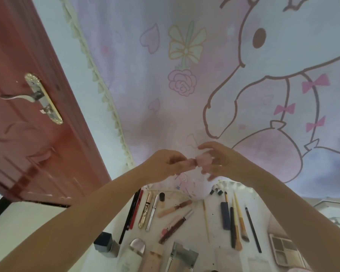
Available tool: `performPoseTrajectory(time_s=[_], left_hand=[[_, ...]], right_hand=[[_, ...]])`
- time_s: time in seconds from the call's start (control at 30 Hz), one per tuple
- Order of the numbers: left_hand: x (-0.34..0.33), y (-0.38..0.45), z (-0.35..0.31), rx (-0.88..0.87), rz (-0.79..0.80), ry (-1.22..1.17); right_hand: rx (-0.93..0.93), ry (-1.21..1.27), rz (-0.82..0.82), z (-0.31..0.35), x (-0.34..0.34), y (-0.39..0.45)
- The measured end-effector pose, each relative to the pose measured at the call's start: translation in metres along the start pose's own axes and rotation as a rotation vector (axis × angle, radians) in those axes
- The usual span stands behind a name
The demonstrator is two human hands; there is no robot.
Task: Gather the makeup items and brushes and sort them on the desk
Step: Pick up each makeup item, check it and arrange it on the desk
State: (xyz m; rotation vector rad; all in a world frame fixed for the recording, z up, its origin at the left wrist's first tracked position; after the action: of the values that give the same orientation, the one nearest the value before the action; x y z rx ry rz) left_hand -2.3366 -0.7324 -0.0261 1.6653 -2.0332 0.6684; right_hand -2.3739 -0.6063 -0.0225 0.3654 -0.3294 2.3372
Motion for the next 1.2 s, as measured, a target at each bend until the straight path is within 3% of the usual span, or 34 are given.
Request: performPoseTrajectory(time_s=[0.1, 0.17, 0.3, 0.4, 0.5, 0.67, 0.87, 1.1, 1.2], left_hand=[[0.004, -0.004, -0.01, -0.119, -0.095, 0.292], [0.006, -0.006, -0.014, -0.161, -0.096, 0.39], [0.015, -0.006, -0.003, -0.013, -0.01, 0.134], [0.012, -0.007, 0.007, 0.099, 0.083, -0.058], [0.008, -0.007, 0.01, 0.097, 0.074, -0.065], [0.004, -0.005, 0.016, 0.067, 0.011, -0.03], [-0.013, -0.014, 0.05, 0.129, 0.03, -0.088], [-0.024, -0.026, 0.103, 0.323, 0.081, 0.011], [-0.011, -0.037, 0.126, 0.409, 0.046, 0.174]], right_hand=[[-0.219, 0.064, 0.07, -0.01, -0.009, 0.003], [-0.136, 0.024, 0.049, -0.006, -0.011, 0.005], [0.17, -0.11, -0.058, 0.006, -0.004, 0.003], [0.282, -0.102, -0.045, 0.011, 0.0, -0.001], [0.138, -0.025, 0.043, 0.003, -0.007, 0.003], [-0.121, 0.01, -0.026, -0.009, -0.007, 0.007], [-0.137, -0.013, -0.021, -0.029, -0.032, 0.011], [-0.267, 0.229, -0.039, -0.083, -0.07, 0.019], [-0.268, -0.053, -0.019, -0.102, -0.084, 0.025]])
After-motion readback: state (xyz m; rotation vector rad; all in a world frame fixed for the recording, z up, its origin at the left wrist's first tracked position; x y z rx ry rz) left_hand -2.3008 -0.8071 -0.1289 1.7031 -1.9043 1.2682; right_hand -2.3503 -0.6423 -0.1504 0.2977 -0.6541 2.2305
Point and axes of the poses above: each hand's wrist, its own y-axis towards the middle knuckle, its own x-axis out of the back of the hand, z = x × y, the point moved 7 cm from there along y, towards the middle knuckle, and after that the axes turned 1 degree about z, right-handed, at the moved point
